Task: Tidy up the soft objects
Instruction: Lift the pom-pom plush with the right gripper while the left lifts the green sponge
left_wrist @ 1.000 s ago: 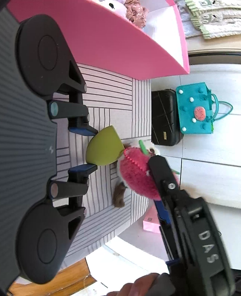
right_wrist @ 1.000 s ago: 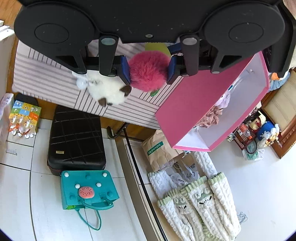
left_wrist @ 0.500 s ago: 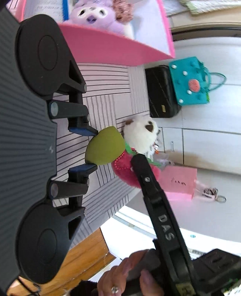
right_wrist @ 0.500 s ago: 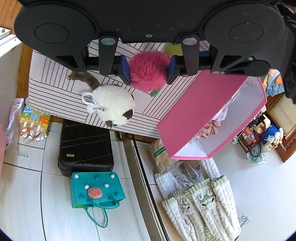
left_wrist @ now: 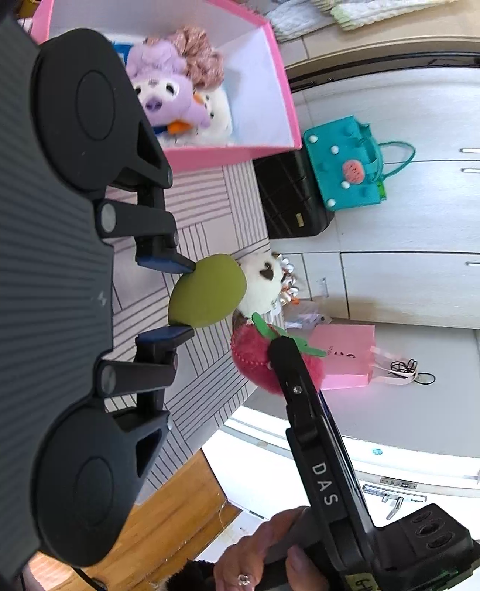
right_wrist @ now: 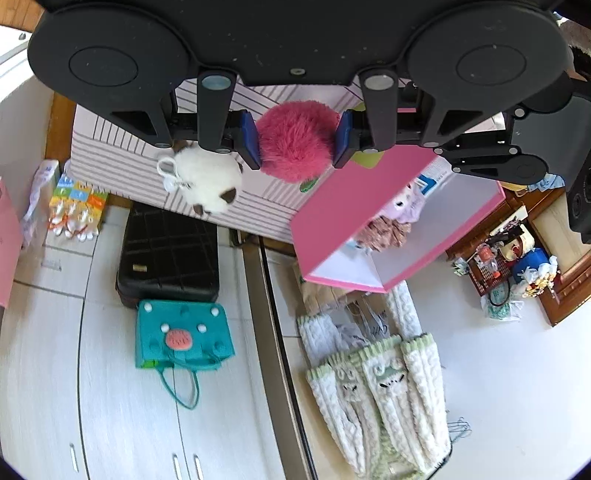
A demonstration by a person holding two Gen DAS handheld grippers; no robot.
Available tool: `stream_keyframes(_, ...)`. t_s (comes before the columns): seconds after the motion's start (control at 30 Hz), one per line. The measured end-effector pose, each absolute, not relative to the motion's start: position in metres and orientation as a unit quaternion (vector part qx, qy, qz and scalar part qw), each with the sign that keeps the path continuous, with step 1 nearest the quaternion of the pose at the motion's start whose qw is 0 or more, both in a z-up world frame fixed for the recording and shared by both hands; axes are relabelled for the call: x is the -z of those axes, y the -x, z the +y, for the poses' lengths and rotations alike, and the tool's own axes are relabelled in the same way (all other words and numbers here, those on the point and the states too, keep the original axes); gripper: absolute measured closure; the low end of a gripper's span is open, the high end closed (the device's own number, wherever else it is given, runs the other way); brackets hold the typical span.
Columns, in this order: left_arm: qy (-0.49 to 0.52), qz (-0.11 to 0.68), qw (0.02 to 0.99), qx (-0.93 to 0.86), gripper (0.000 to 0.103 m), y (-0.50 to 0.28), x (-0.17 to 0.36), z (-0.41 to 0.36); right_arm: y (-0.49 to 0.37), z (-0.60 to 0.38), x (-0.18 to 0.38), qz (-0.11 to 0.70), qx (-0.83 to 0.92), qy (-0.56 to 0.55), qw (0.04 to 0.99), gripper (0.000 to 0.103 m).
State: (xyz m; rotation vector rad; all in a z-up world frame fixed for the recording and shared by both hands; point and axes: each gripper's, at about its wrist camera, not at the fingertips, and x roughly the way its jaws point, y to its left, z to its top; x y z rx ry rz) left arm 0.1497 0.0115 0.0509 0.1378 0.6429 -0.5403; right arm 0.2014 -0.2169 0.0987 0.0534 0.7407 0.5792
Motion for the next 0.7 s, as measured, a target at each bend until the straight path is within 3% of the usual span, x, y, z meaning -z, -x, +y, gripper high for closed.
stream_keyframes(0.1,-0.068,0.304,0.915,0.256,0.081,-0.144,-0.057,0.02,-0.197,-0.21,-0.105,0.35,-0.284,-0.017,0.893,0.056)
stream_keyframes(0.43,-0.083,0.306,0.919,0.235,0.081,-0.134,-0.044,0.034,-0.207,-0.188,-0.075,0.38,-0.296,-0.036,0.876,0.056)
stream_keyframes(0.7,-0.063,0.371,0.895,0.241,0.08,-0.118,-0.003,0.04,-0.201,-0.187,-0.046,0.404,-0.291,-0.057,0.865,0.056)
